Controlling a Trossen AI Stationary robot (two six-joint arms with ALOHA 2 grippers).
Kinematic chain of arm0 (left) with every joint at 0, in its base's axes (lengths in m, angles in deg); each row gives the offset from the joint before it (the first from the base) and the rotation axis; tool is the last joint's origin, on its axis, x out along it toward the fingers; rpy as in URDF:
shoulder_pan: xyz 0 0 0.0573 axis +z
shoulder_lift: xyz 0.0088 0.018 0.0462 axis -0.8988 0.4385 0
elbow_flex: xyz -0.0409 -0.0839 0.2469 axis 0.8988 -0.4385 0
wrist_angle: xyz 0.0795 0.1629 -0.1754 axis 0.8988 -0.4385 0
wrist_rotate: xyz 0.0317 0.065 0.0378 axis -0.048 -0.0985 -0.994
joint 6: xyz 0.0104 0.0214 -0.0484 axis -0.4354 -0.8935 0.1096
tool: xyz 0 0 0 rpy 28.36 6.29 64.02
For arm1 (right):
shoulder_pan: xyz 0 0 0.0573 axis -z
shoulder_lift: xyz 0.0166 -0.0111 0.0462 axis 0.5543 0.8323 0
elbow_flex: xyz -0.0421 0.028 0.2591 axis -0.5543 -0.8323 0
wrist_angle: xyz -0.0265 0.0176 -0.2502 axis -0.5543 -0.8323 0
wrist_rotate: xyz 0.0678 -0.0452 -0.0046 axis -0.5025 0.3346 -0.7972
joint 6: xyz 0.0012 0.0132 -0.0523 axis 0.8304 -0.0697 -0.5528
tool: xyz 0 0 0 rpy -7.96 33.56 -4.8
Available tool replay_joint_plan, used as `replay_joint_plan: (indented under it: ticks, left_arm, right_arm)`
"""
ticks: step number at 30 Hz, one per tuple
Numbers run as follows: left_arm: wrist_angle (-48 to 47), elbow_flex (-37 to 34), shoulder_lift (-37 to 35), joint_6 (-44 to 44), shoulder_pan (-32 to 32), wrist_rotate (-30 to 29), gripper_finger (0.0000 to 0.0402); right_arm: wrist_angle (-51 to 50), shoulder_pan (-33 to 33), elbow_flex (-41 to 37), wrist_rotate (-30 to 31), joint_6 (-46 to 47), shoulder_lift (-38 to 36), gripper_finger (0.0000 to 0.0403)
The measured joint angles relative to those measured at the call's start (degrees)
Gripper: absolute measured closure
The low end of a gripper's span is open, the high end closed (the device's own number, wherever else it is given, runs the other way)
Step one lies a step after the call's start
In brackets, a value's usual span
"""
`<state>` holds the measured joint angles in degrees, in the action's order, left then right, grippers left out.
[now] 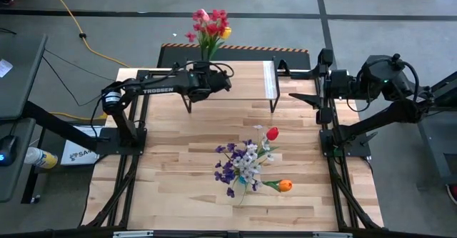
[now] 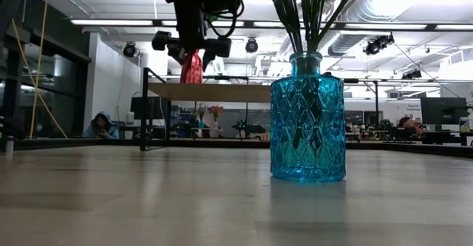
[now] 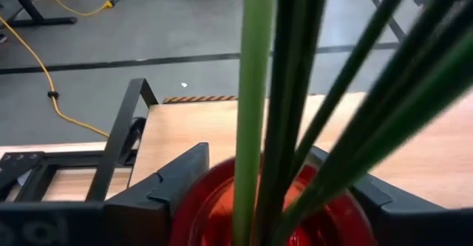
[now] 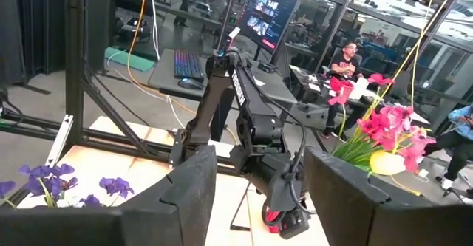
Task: Pick and place flowers into a vace then onto a shelf
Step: Put the red vase on the shelf, then put the blue vase on the shelf
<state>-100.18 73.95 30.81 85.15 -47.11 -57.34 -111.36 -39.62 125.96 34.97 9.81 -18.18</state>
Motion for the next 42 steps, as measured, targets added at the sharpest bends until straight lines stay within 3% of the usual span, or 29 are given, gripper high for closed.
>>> replay_joint_plan:
  ticks: [14,42]
  left_arm:
    - [-0.85,0.0,0.02,0.02,0.0,0.22,0.0116]
    - [-0.95,0.04,-0.07,0.07,-0.02,-0.81,0.0009]
  right_arm:
    - [0.0,0.0,0.0,0.66,-0.31,0.0,0.021]
    - [-0.01,0.0,0.0,0.63,0.25,0.0,0.0219]
